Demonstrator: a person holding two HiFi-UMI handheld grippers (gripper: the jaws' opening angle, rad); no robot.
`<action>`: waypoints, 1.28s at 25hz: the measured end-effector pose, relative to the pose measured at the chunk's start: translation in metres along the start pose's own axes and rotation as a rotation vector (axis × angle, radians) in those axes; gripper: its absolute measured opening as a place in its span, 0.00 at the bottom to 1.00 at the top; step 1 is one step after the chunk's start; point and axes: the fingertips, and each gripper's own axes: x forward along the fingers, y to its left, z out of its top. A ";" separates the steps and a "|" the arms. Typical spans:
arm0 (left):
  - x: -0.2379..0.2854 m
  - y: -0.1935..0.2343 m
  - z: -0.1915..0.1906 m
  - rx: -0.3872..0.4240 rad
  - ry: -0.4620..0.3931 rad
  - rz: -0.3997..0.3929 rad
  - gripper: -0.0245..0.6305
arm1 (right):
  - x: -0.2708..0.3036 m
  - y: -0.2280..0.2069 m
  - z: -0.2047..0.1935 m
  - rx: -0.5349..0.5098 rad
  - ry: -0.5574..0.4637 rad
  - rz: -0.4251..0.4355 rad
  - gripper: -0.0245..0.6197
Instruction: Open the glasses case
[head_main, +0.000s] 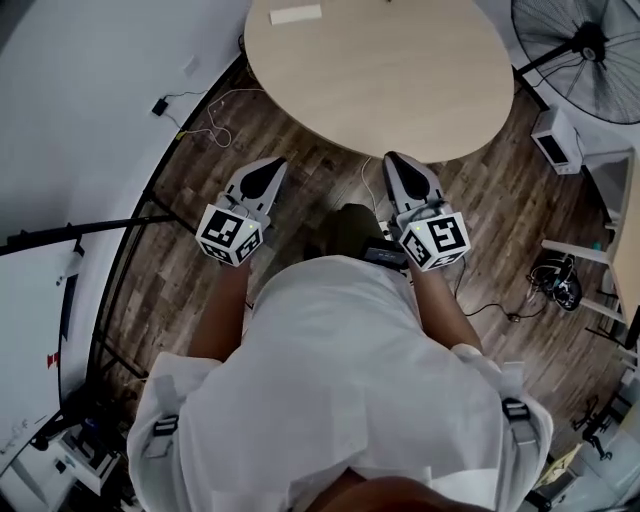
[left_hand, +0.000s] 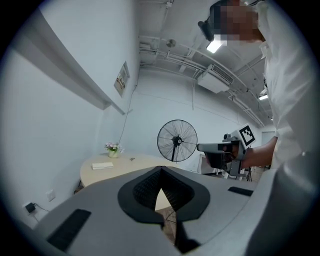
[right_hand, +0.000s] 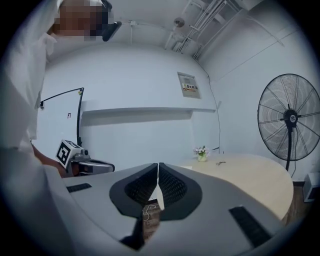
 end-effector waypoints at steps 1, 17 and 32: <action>0.005 0.003 0.003 0.013 0.000 -0.003 0.06 | 0.005 -0.004 0.000 0.001 -0.001 0.002 0.08; 0.135 0.103 0.066 -0.041 -0.035 0.200 0.06 | 0.147 -0.124 0.049 -0.004 -0.007 0.191 0.08; 0.184 0.191 0.077 -0.052 -0.014 0.450 0.06 | 0.245 -0.187 0.044 -0.003 0.001 0.188 0.08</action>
